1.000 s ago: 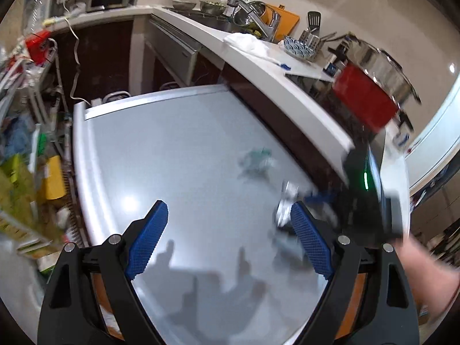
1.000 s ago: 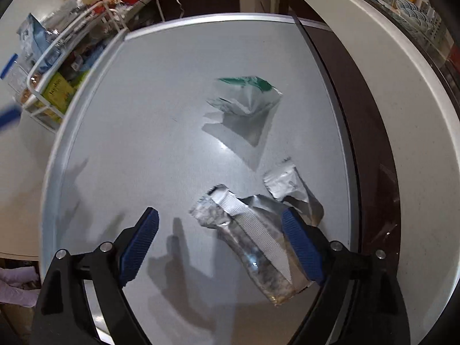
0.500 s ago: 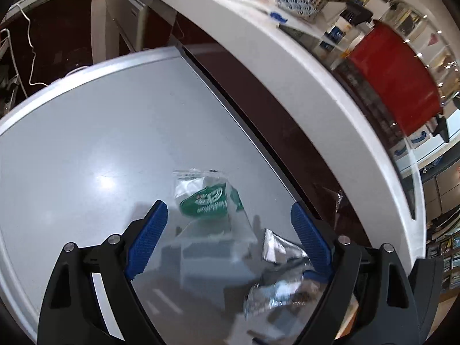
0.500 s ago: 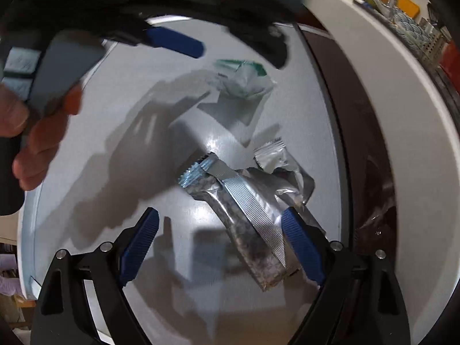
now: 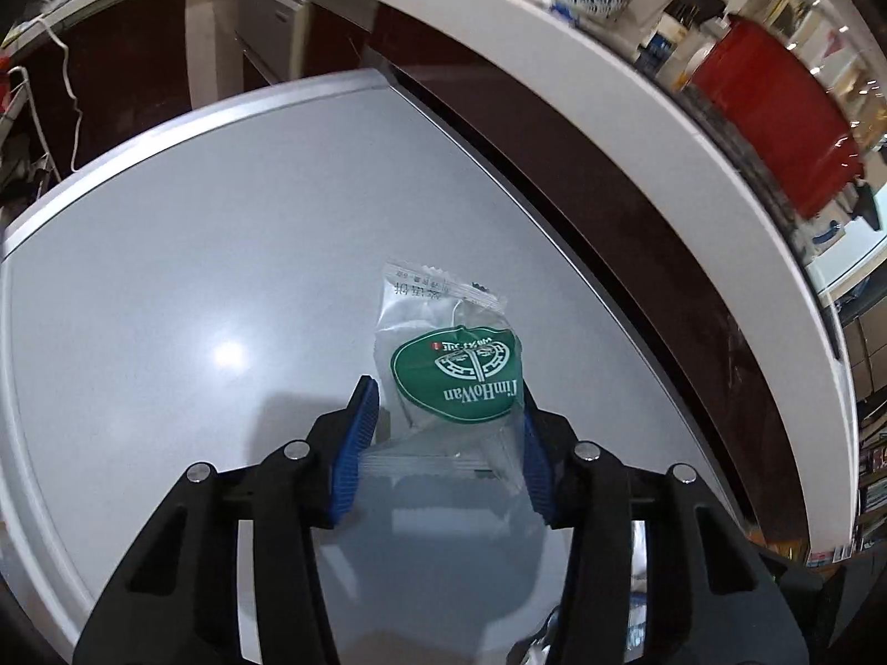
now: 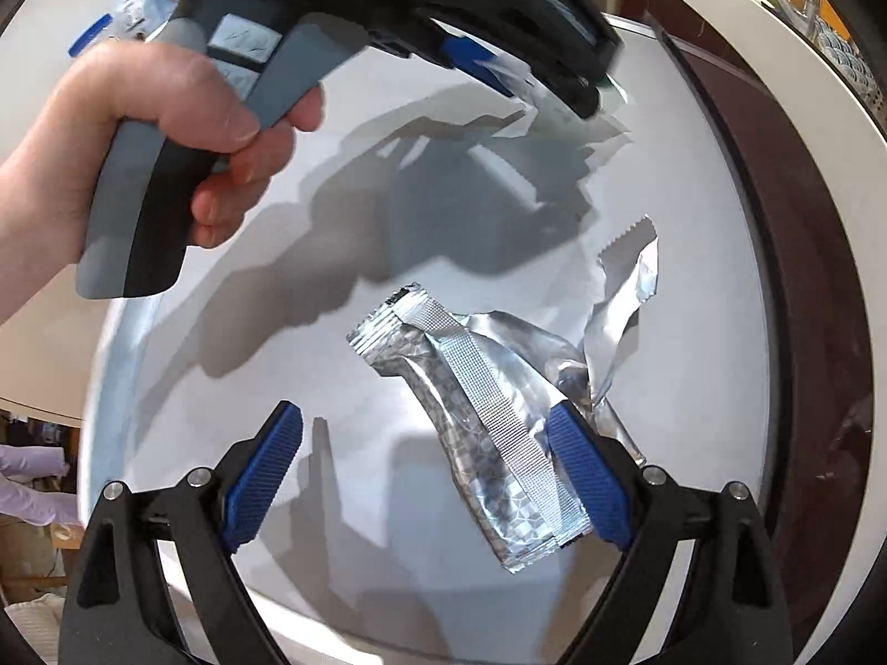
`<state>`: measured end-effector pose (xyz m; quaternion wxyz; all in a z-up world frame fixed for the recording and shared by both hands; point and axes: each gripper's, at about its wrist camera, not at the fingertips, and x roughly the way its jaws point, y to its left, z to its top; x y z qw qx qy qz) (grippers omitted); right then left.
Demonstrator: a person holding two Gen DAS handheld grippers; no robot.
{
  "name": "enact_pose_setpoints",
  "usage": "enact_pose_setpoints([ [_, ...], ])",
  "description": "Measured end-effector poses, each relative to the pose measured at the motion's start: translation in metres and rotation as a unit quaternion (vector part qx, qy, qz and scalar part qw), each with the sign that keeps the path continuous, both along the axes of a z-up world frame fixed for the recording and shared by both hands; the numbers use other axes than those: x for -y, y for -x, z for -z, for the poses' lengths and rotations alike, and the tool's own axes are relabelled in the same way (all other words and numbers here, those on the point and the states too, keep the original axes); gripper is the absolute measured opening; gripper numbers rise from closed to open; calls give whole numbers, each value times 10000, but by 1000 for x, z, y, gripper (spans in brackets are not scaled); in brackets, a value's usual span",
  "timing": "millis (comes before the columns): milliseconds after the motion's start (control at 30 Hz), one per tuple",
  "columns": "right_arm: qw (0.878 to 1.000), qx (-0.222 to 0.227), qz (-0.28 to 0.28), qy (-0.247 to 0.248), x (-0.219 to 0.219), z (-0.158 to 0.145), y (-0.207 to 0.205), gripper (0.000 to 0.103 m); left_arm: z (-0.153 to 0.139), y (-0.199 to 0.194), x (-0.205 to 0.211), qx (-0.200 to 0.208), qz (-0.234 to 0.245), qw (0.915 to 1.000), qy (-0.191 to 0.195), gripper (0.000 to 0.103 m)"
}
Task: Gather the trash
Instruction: 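Grasp the green-labelled snack packet with the left tool while the right tool grasps the silver wrappers, then lift and carry the snack packet and silver wrappers in both tools over the paper bag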
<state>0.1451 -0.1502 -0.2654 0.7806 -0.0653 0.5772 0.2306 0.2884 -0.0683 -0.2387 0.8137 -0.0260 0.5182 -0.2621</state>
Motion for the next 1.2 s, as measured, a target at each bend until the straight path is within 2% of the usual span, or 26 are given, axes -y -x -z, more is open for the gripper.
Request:
enact_pose_setpoints([
  [100,9997,71,96,-230,8,-14,9,90,-6,23,-29,52,-68,9999,64,48],
  [267,9996,263,-72,41,22,-25,2,94,-9,54,-62,17,-185,9998,-97,48],
  [367,9993,265,-27,243,21,-14,-8,94,-9,78,-78,25,-273,9996,-119,48],
  [500,9995,22,-149,263,20,-2,-24,94,-10,95,-94,-54,-419,9991,60,48],
  [600,9994,-256,-233,5,19,13,-36,95,-14,102,-102,-82,-538,9983,232,48],
  [700,9993,-211,-291,33,10,12,-38,95,-19,108,-111,-57,-646,9974,327,48],
  [733,9993,-159,-335,67,9,10,-34,91,-20,110,-112,-50,-667,9972,344,48],
  [800,9989,-10,-447,168,7,1,-23,73,-25,113,-115,-18,-712,9968,372,48],
  [833,9988,-1,-461,185,3,-2,-21,60,-27,114,-116,2,-728,9966,376,48],
  [867,9989,-81,-453,107,3,-3,-24,54,-29,115,-118,29,-750,9964,387,48],
  [1067,9991,-154,-395,34,3,-5,-15,45,-41,123,-122,133,-830,9954,457,48],
  [1200,9996,-72,-274,-74,6,-11,-9,45,-47,131,-121,198,-829,9954,445,48],
])
